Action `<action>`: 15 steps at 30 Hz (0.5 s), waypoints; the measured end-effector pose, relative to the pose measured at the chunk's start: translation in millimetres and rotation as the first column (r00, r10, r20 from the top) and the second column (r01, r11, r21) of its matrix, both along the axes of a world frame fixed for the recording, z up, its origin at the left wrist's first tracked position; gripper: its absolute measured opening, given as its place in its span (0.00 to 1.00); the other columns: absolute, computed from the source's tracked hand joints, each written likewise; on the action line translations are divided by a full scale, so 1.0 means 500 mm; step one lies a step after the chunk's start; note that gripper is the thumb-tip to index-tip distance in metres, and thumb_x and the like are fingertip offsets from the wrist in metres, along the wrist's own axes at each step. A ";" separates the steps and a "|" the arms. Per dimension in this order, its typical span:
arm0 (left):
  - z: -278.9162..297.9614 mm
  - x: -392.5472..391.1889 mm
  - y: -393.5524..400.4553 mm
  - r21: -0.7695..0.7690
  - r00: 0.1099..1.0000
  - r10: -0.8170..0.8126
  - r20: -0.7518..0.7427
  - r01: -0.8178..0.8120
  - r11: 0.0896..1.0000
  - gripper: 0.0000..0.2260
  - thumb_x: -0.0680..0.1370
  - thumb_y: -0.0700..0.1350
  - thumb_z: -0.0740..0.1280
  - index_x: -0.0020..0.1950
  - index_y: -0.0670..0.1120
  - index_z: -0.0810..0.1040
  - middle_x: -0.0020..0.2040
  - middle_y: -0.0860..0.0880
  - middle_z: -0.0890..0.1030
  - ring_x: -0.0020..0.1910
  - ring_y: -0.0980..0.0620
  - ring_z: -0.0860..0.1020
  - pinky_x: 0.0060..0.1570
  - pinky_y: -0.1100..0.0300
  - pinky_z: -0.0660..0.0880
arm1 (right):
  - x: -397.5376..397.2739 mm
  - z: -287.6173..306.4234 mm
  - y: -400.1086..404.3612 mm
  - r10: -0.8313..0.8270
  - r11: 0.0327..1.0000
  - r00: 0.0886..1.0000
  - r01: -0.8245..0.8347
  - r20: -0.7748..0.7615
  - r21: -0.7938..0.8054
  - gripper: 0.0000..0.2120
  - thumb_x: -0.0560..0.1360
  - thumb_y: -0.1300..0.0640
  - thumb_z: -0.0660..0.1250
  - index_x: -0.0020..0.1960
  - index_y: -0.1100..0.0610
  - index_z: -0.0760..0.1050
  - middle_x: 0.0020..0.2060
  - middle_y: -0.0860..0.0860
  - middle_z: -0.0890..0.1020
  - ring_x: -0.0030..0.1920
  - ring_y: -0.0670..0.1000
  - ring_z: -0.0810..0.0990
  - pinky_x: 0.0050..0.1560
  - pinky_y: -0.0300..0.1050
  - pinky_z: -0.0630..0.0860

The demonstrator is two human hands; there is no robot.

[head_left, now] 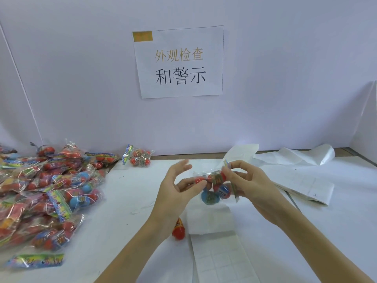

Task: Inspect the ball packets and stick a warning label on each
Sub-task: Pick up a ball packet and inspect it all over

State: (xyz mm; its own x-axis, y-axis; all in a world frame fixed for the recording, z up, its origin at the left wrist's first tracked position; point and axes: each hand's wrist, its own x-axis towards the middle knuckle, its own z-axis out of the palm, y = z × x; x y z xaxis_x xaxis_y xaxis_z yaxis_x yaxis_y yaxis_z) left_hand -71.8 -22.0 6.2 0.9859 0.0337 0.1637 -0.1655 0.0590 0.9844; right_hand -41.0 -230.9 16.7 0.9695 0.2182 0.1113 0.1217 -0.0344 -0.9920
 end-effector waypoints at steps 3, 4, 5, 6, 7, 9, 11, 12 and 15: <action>0.000 0.001 0.000 0.011 0.999 -0.041 -0.034 0.041 0.999 0.15 0.74 0.51 0.77 0.60 0.53 0.85 0.51 0.52 0.88 0.54 0.58 0.85 0.46 0.76 0.74 | -0.001 0.002 -0.001 -0.045 0.999 0.998 0.046 0.042 -0.021 0.12 0.76 0.44 0.73 0.52 0.51 0.81 0.46 0.55 0.88 0.45 0.54 0.87 0.57 0.54 0.79; -0.001 0.001 0.000 0.002 0.999 -0.029 -0.034 0.029 1.000 0.12 0.74 0.52 0.77 0.57 0.53 0.86 0.50 0.51 0.88 0.52 0.58 0.85 0.46 0.76 0.74 | 0.000 0.001 -0.002 -0.056 0.998 0.997 0.057 0.055 -0.014 0.08 0.77 0.47 0.74 0.51 0.51 0.82 0.47 0.55 0.88 0.45 0.54 0.87 0.55 0.54 0.78; -0.004 0.004 0.001 -0.001 1.000 -0.006 -0.028 0.006 1.000 0.09 0.76 0.50 0.76 0.55 0.53 0.87 0.50 0.51 0.88 0.52 0.56 0.85 0.47 0.74 0.74 | 0.002 0.000 -0.003 -0.068 0.998 0.996 0.069 0.063 -0.010 0.06 0.77 0.50 0.75 0.50 0.52 0.82 0.47 0.54 0.88 0.46 0.54 0.86 0.54 0.54 0.79; -0.007 0.006 0.000 -0.003 1.000 0.012 -0.021 -0.012 1.000 0.05 0.78 0.47 0.75 0.53 0.52 0.88 0.50 0.51 0.88 0.52 0.54 0.86 0.49 0.72 0.75 | 0.003 -0.001 -0.004 -0.080 0.997 0.995 0.081 0.066 -0.008 0.06 0.77 0.52 0.75 0.50 0.54 0.83 0.48 0.53 0.88 0.48 0.55 0.87 0.55 0.54 0.79; -0.011 0.008 0.002 0.001 1.000 0.024 -0.010 -0.024 1.000 0.04 0.79 0.44 0.74 0.51 0.52 0.88 0.50 0.50 0.88 0.52 0.53 0.86 0.51 0.70 0.77 | 0.004 -0.001 -0.005 -0.092 0.996 0.994 0.092 0.062 -0.004 0.07 0.77 0.53 0.76 0.50 0.56 0.83 0.48 0.53 0.88 0.50 0.55 0.87 0.58 0.54 0.79; -0.015 0.011 0.004 -0.019 0.999 0.042 -0.011 -0.042 0.999 0.06 0.80 0.41 0.73 0.50 0.50 0.89 0.50 0.48 0.88 0.52 0.50 0.86 0.55 0.62 0.81 | 0.004 0.002 -0.004 -0.113 0.993 0.993 0.112 0.046 0.027 0.07 0.76 0.54 0.76 0.48 0.59 0.83 0.48 0.54 0.88 0.52 0.55 0.86 0.60 0.52 0.80; -0.018 0.013 0.006 -0.082 0.999 0.048 -0.017 -0.049 0.995 0.06 0.79 0.40 0.73 0.52 0.47 0.89 0.51 0.46 0.88 0.52 0.48 0.87 0.56 0.56 0.83 | 0.003 0.004 -0.005 -0.132 0.987 0.991 0.129 0.027 0.098 0.06 0.77 0.57 0.75 0.46 0.60 0.82 0.48 0.56 0.88 0.49 0.54 0.85 0.58 0.50 0.80; -0.017 0.014 0.007 -0.115 0.998 0.054 -0.020 -0.056 0.992 0.06 0.79 0.40 0.72 0.54 0.45 0.89 0.51 0.45 0.88 0.52 0.48 0.87 0.56 0.54 0.84 | 0.003 0.006 -0.007 -0.144 0.982 0.989 0.140 0.021 0.128 0.06 0.78 0.57 0.74 0.46 0.59 0.81 0.48 0.58 0.88 0.48 0.53 0.85 0.58 0.50 0.80; -0.012 0.013 0.010 -0.082 0.996 0.089 -0.005 -0.089 0.993 0.09 0.80 0.41 0.72 0.58 0.46 0.87 0.51 0.46 0.88 0.51 0.47 0.87 0.56 0.55 0.83 | 0.006 0.004 -0.014 -0.171 0.975 0.985 0.168 0.008 0.145 0.06 0.79 0.57 0.72 0.50 0.61 0.81 0.50 0.60 0.87 0.48 0.53 0.83 0.60 0.52 0.79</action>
State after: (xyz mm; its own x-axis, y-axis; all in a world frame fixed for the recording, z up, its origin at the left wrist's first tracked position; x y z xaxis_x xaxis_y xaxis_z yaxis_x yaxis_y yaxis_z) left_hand -65.4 -17.1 0.0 0.9787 0.1347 0.1551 -0.1720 0.1246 0.9772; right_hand -38.2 -237.7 18.9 0.9883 0.0316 0.1491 0.1460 0.0863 -0.9855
